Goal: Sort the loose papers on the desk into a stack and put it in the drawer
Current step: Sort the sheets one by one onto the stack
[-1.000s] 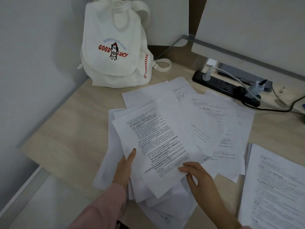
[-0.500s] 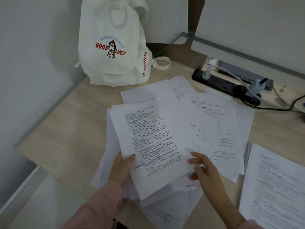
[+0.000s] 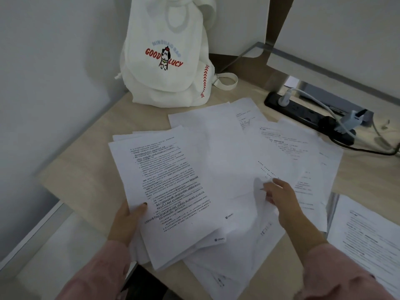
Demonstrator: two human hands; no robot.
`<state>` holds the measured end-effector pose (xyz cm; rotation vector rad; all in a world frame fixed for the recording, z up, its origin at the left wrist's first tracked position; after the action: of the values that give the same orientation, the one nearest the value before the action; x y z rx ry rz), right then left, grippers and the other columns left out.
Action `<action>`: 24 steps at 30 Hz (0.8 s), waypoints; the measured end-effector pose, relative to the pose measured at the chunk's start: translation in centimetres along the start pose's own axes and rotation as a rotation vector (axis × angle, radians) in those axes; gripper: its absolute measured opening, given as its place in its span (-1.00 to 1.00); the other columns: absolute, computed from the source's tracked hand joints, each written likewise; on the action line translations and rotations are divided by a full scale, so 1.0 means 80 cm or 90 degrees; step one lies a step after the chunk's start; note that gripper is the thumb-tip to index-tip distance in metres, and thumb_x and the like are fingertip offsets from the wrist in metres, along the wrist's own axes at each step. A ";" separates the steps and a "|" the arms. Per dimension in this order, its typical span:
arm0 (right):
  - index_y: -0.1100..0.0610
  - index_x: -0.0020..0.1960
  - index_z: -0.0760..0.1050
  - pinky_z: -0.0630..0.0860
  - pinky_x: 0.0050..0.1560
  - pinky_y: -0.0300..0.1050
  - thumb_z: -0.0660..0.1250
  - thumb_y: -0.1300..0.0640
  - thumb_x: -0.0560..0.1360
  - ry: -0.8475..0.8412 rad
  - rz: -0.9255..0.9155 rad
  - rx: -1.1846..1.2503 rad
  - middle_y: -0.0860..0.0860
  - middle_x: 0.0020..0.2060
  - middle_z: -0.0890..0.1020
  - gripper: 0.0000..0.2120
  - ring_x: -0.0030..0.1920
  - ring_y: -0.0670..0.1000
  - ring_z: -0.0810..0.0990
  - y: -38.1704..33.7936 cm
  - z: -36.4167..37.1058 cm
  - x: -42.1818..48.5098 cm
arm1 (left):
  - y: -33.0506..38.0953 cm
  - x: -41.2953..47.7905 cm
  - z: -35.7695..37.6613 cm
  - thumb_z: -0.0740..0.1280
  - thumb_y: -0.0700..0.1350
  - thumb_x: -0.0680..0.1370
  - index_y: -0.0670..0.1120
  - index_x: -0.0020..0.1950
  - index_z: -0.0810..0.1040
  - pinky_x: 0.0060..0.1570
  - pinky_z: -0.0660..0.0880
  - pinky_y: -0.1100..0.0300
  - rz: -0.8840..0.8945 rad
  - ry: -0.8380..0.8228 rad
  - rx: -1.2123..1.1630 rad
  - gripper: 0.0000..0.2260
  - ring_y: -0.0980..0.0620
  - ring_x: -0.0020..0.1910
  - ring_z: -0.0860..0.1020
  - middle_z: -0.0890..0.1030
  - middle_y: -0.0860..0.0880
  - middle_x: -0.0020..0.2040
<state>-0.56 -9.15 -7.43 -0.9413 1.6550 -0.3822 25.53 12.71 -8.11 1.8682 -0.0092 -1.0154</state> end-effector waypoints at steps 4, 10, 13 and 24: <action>0.30 0.20 0.46 0.36 -0.27 -0.21 0.32 0.21 0.49 -0.029 0.006 -0.016 0.11 -0.18 0.52 -0.69 -0.29 -0.02 0.44 -0.012 0.014 0.007 | -0.011 -0.003 0.003 0.25 -0.26 0.55 -0.15 0.31 0.44 0.07 0.44 0.02 -0.027 -0.006 -0.035 -0.68 -0.13 0.02 0.53 0.56 -0.15 0.12; 0.42 -0.07 0.47 0.29 -0.17 -0.13 0.25 0.14 0.51 0.050 -0.170 -0.155 0.14 -0.28 0.48 -0.71 -0.24 0.06 0.42 -0.028 0.009 -0.002 | -0.020 -0.007 0.018 0.24 -0.28 0.55 -0.17 0.29 0.44 -0.06 0.45 0.11 -0.048 -0.029 -0.051 -0.69 0.04 -0.14 0.54 0.56 -0.12 0.09; 0.25 -0.08 0.54 0.47 -0.20 -0.09 0.22 0.13 0.54 0.082 -0.251 -0.150 0.12 -0.24 0.59 -0.79 -0.25 0.07 0.55 -0.050 -0.015 -0.018 | -0.018 -0.010 0.030 0.24 -0.28 0.55 -0.16 0.27 0.45 -0.03 0.47 0.10 -0.045 -0.049 -0.039 -0.70 -0.01 -0.10 0.54 0.57 -0.08 0.03; 0.02 0.08 0.54 0.53 -0.13 -0.47 0.22 0.11 0.56 0.183 -0.468 0.004 -0.07 -0.19 0.67 -0.84 -0.16 -0.22 0.66 -0.102 -0.113 -0.122 | -0.002 -0.021 0.101 0.24 -0.26 0.55 -0.14 0.28 0.46 0.12 0.43 0.03 -0.052 -0.166 -0.025 -0.70 -0.08 -0.01 0.52 0.55 -0.11 0.09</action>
<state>-5.37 -8.97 7.40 -1.5350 1.5037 -1.0549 19.15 7.52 -8.60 1.7010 -0.0679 -1.3015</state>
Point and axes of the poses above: each hand's wrist, its own x-axis towards the middle knuckle, its own z-axis out of the palm, y = z × x, the point moved 3 cm from there along x, towards the middle knuckle
